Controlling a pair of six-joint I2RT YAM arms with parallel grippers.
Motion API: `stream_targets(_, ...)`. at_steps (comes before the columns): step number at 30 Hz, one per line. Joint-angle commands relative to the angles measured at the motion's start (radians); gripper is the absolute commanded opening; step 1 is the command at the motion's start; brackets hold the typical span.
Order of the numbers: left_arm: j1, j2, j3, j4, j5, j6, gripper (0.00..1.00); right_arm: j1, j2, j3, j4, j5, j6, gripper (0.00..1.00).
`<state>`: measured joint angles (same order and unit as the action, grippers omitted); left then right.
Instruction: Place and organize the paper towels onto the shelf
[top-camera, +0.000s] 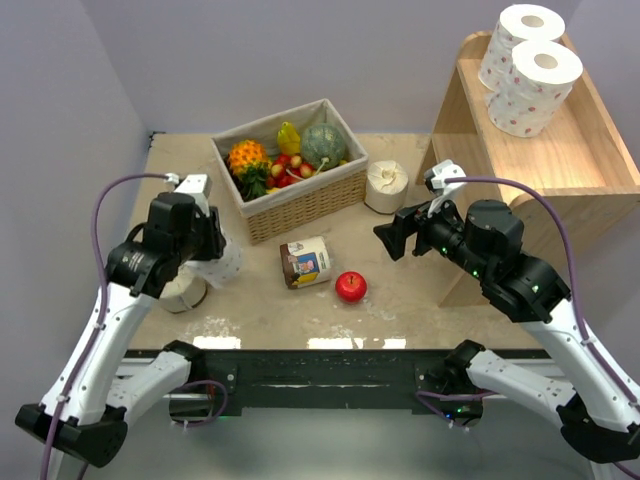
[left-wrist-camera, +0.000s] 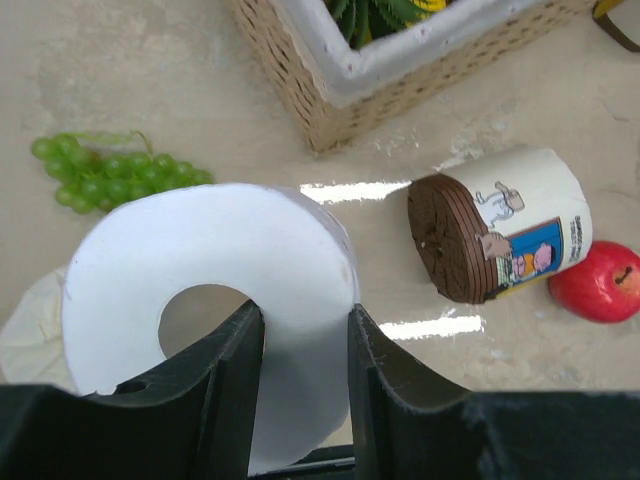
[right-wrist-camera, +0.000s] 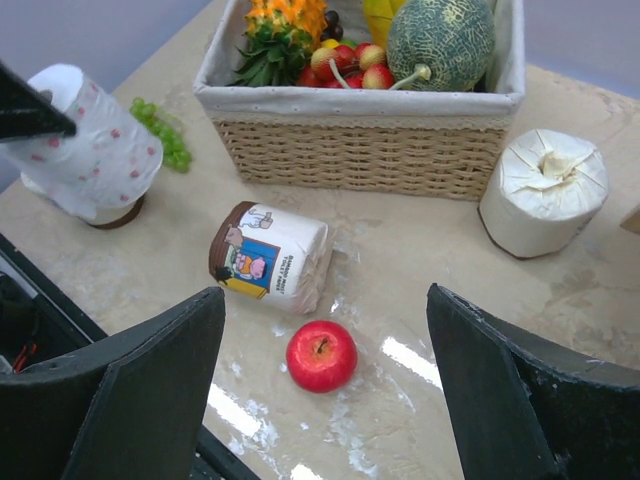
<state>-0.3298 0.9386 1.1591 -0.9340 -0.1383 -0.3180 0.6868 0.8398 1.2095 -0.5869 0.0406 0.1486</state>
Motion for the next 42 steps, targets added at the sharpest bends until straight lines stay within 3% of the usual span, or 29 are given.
stream_targets(1, -0.006, -0.046, -0.155, 0.105, 0.132, -0.078, 0.27, 0.003, -0.007, 0.018, -0.024, 0.070, -0.009, 0.86)
stream_targets(11, -0.037, -0.006, -0.346, 0.297, 0.219, -0.141, 0.30, 0.002, -0.012, 0.013, 0.001, 0.048, -0.015, 0.86)
stream_targets(17, -0.040, 0.034, -0.340, 0.342, 0.281, -0.144, 0.57, 0.002, 0.016, -0.014, 0.015, 0.019, -0.026, 0.86)
stream_targets(18, -0.040, 0.037, -0.316, 0.343, 0.282, -0.139, 0.70, 0.002, 0.019, -0.013, 0.018, 0.004, -0.026, 0.86)
stream_targets(21, -0.040, 0.061, -0.250, 0.345, 0.286, -0.113, 0.87, 0.002, 0.041, -0.005, 0.038, -0.037, -0.026, 0.87)
stream_targets(24, -0.038, 0.089, -0.178, 0.342, 0.246, -0.086, 0.95, 0.003, 0.094, 0.025, 0.042, -0.129, -0.001, 0.87)
stream_targets(26, -0.037, 0.118, -0.141, 0.327, 0.142, -0.066, 0.98, 0.003, 0.142, 0.042, 0.064, -0.166, 0.028, 0.85)
stream_targets(28, -0.031, 0.149, -0.093, 0.314, -0.013, -0.046, 1.00, 0.014, 0.168, 0.033, 0.122, -0.218, 0.087, 0.85)
stream_targets(31, 0.056, 0.186, -0.068, 0.333, -0.087, 0.012, 1.00, 0.078, 0.231, 0.024, 0.203, -0.219, 0.144, 0.84)
stream_targets(33, 0.162, 0.201, -0.076, 0.346, -0.089, -0.007, 1.00, 0.155, 0.297, 0.038, 0.223, -0.188, 0.164, 0.84)
stream_targets(38, 0.265, 0.175, -0.194, 0.469, -0.021, -0.128, 1.00, 0.281, 0.467, 0.160, 0.214, -0.064, 0.187, 0.82)
stream_targets(42, 0.330, 0.106, -0.329, 0.538, -0.067, -0.170, 1.00, 0.370, 0.629, 0.257, 0.214, -0.019, 0.192, 0.82)
